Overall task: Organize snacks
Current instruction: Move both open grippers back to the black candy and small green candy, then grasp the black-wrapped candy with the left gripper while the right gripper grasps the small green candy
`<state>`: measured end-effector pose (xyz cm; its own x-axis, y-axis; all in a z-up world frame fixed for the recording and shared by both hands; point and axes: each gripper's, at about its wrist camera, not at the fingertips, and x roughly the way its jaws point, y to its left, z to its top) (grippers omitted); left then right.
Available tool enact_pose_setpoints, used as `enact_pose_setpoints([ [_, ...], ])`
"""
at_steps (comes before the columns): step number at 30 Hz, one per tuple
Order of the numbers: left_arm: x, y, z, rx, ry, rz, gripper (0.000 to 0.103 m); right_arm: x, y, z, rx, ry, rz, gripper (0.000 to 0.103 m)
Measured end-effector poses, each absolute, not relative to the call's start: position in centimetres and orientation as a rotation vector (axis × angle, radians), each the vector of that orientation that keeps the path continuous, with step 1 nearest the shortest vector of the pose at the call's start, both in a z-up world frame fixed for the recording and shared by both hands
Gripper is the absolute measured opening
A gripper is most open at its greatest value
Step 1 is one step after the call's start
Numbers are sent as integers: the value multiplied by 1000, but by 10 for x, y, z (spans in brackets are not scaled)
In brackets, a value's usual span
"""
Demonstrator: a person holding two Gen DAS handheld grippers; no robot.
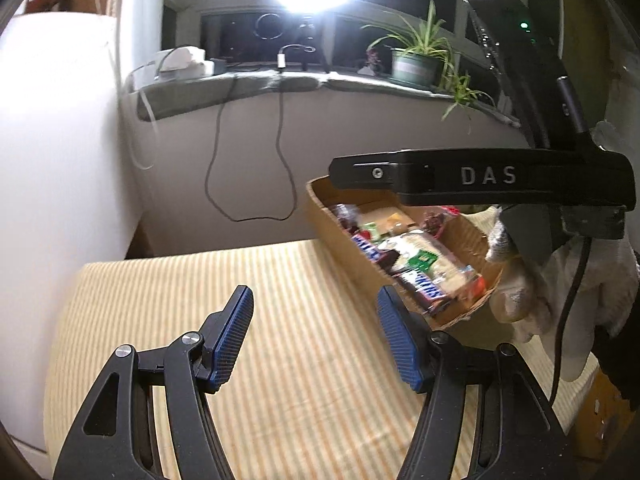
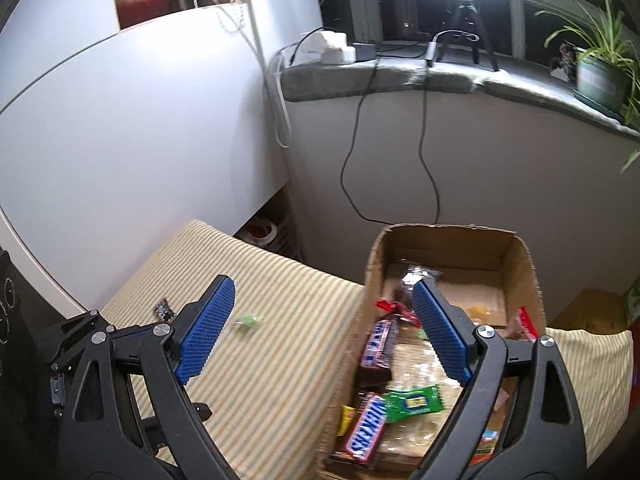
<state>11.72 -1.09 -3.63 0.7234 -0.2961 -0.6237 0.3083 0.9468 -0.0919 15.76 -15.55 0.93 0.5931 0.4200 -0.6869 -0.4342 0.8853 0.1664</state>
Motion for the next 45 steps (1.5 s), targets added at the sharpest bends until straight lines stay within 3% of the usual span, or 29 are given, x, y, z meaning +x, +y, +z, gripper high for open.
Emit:
enact_pose_setpoints([
  [15, 102, 64, -65, -77, 741, -199, 64, 151, -109, 1, -15, 861, 578, 92],
  [29, 94, 126, -102, -201, 821, -109, 64, 152, -58, -42, 28, 1003, 620, 92],
  [41, 118, 146, -131, -337, 907, -138, 61, 175, -47, -98, 122, 1177, 553, 62],
  [45, 127, 146, -133, -346, 919, -142, 61, 182, -42, -112, 132, 1196, 516, 60],
])
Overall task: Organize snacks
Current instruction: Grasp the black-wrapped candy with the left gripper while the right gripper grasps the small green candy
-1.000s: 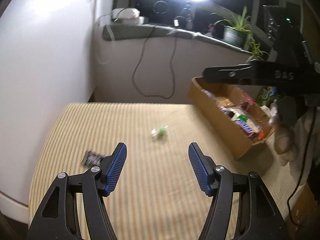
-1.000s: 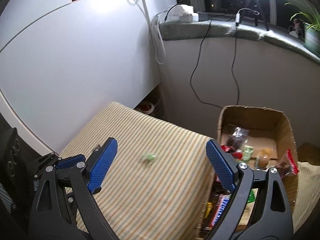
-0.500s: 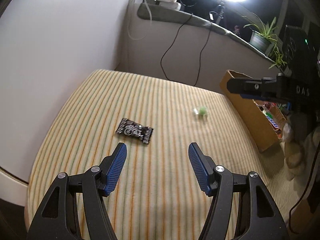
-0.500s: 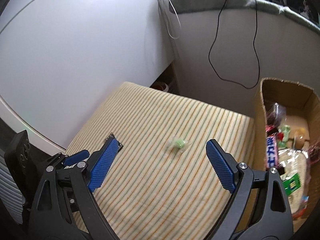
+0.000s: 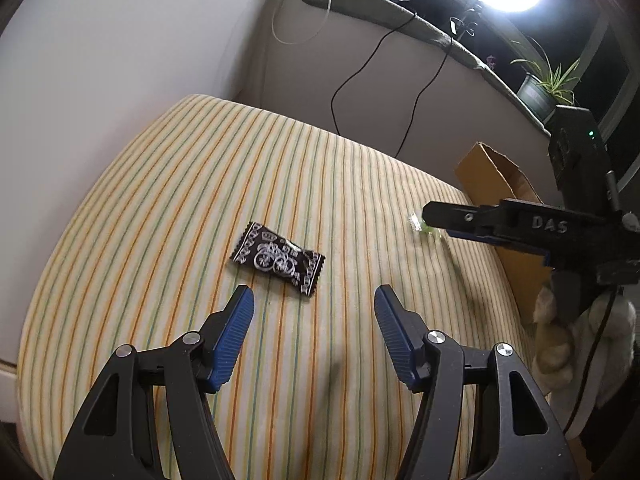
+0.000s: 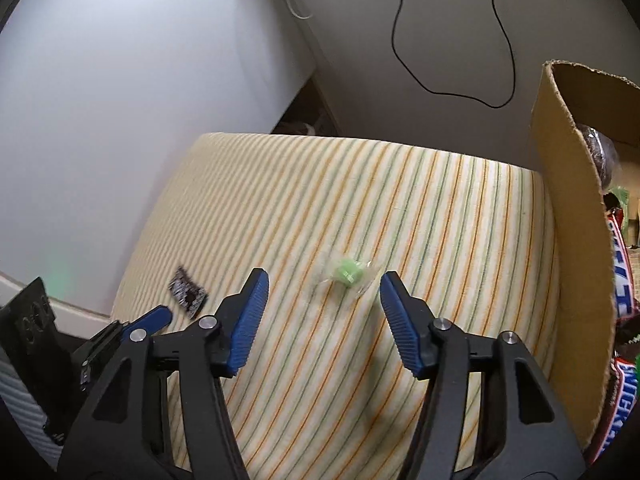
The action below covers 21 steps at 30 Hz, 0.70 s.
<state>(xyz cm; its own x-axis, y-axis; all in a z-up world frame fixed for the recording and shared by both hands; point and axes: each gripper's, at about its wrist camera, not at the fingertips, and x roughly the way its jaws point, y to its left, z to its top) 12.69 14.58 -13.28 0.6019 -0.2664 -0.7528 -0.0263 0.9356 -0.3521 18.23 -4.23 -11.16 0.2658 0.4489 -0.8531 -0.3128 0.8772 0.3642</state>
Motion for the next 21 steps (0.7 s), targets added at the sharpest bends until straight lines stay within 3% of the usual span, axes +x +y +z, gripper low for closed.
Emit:
enact_pose_setpoints([
  [12, 153, 126, -133, -209, 940, -115, 60, 185, -26, -119, 16, 1160, 480, 52],
  [14, 156, 120, -134, -168, 946, -95, 48, 183, -23, -120, -24, 1144, 479, 49],
  [21, 160, 121, -136, -105, 937, -41, 24, 176, -20, -122, -140, 1074, 478, 36],
])
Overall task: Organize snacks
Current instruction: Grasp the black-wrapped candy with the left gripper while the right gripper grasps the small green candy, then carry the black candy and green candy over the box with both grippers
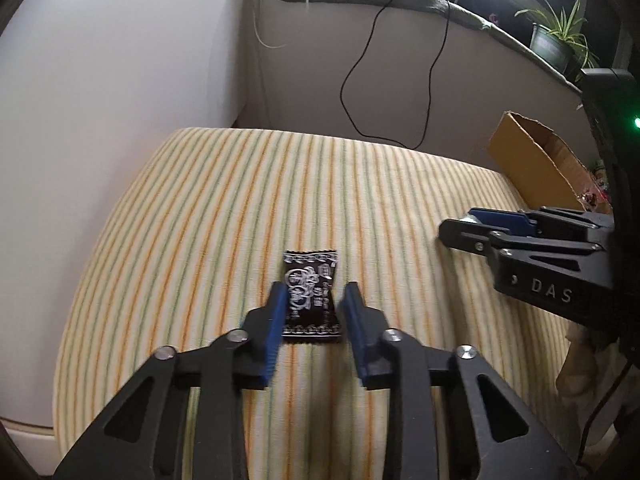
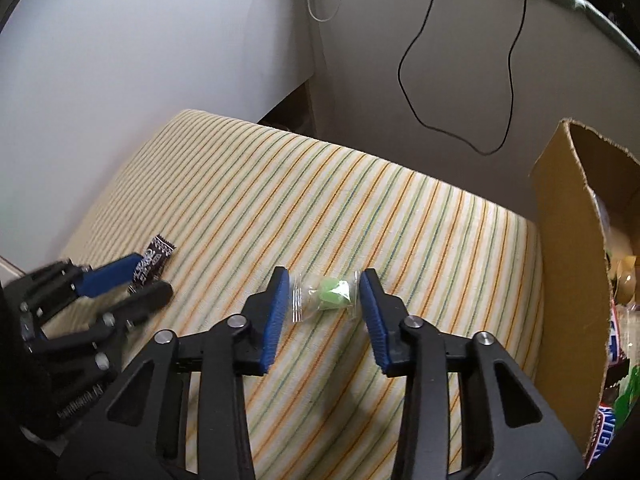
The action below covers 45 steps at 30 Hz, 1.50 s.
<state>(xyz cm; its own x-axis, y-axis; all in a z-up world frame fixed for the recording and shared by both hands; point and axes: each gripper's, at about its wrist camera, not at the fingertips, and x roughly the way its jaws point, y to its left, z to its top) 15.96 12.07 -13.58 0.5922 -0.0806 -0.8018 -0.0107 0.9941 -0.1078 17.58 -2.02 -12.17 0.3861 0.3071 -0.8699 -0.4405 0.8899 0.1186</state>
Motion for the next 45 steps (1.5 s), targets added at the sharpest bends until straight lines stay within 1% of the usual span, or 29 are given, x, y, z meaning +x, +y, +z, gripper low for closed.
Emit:
enact_pose_setpoints([
  [2, 157, 125, -136, -120, 933, -44, 24, 175, -23, -122, -148, 1051, 479, 30],
  [12, 150, 126, -132, -141, 912, -33, 23, 163, -32, -119, -165, 1005, 507, 28],
  [23, 134, 110, -108, -140, 859, -65, 23, 139, -47, -90, -119, 928, 542, 28],
  [35, 128, 58, -61, -94, 771, -149, 23, 115, -96, -34, -77, 816, 545, 28],
  [45, 137, -1, -42, -46, 737, -233, 23, 128, -162, -22, -27, 781, 467, 28],
])
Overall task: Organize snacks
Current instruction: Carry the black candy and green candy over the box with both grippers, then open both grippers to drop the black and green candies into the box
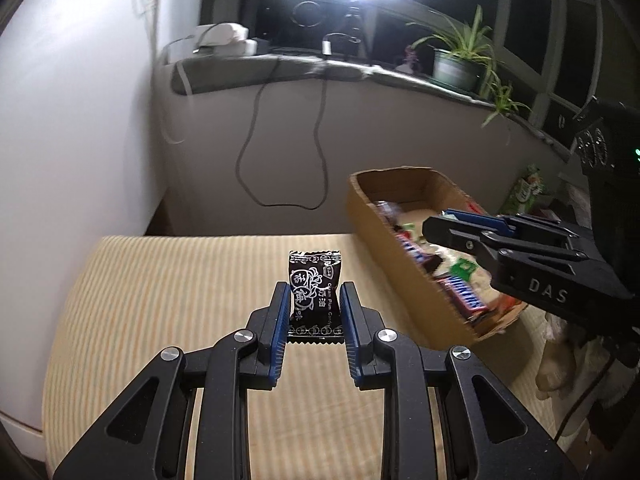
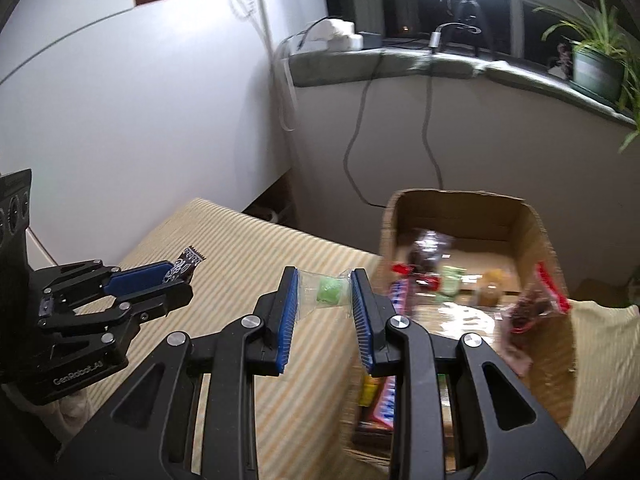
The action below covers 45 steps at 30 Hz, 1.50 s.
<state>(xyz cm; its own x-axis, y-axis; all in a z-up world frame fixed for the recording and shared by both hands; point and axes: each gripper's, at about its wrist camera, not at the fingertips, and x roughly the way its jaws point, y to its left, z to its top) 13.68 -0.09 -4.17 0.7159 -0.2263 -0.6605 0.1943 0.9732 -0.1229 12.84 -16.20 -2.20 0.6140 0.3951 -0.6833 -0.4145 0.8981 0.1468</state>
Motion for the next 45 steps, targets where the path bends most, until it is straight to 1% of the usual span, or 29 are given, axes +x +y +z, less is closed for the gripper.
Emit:
enact_pose_setpoints([
  [9, 146, -54, -37, -10, 728, -312, 23, 138, -218, -16, 4, 772, 406, 28],
  [23, 162, -112, -38, 17, 734, -405, 23, 157, -264, -23, 28, 792, 364, 28],
  [45, 181, -135, -48, 29, 765, -425, 24, 187, -277, -44, 69, 854, 385, 28],
])
